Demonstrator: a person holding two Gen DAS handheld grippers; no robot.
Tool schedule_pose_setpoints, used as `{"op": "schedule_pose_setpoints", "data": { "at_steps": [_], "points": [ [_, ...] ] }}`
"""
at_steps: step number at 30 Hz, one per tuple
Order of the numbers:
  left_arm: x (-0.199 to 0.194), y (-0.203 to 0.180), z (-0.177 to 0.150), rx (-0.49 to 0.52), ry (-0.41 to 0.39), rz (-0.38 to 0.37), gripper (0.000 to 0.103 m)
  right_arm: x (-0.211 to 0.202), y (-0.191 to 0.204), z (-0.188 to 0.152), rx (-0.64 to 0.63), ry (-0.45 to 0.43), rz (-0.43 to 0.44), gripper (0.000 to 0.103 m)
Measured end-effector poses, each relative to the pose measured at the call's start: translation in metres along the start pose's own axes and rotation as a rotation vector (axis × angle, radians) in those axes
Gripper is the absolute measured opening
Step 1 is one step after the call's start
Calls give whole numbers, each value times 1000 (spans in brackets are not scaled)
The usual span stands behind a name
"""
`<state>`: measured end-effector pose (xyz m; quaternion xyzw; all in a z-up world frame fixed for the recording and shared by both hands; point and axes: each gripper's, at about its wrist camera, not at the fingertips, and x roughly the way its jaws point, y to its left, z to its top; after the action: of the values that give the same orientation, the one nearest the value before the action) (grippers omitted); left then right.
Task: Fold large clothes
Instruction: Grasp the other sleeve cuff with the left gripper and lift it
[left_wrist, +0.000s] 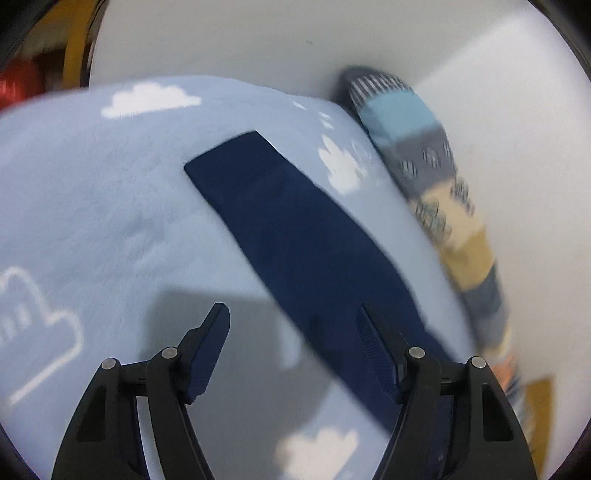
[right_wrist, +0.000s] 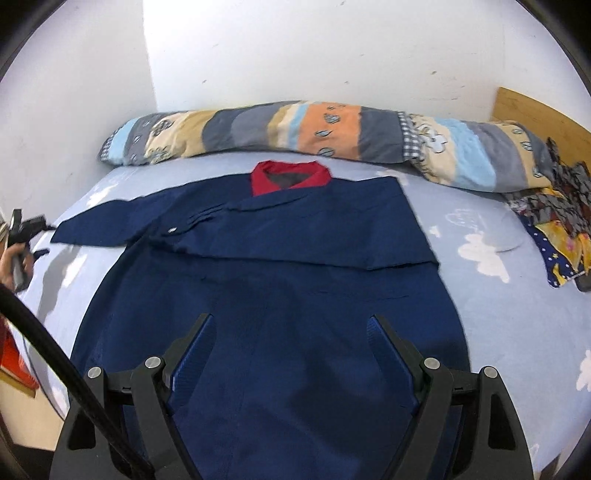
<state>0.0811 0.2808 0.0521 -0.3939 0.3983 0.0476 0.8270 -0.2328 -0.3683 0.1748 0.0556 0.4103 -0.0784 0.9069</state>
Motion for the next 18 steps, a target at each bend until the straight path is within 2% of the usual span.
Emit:
{"op": "schedule_pose_setpoints", "data": {
  "at_steps": [1, 4, 8, 11, 16, 17, 18],
  "points": [
    [4, 5, 6, -25, -5, -20, 70, 2, 2, -1, -4, 5, -1, 87],
    [22, 18, 19, -75, -25, -41, 56, 9, 6, -3, -13, 20, 5, 87],
    [45, 38, 28, -155, -57, -94, 49, 16, 9, -6, -24, 32, 7, 87],
    [58, 44, 39, -175, -117, -126, 49, 18, 11, -8, -41, 22, 6, 87],
    [74, 38, 45, -161, -260, -111, 45, 25, 10, -11, -58, 17, -5, 87],
    [74, 34, 45, -156, -276, -117, 31, 27, 10, -10, -56, 25, -3, 87],
    [75, 31, 45, -149, -275, -153, 10, 28, 9, -10, -52, 29, -2, 87]
  ]
}}
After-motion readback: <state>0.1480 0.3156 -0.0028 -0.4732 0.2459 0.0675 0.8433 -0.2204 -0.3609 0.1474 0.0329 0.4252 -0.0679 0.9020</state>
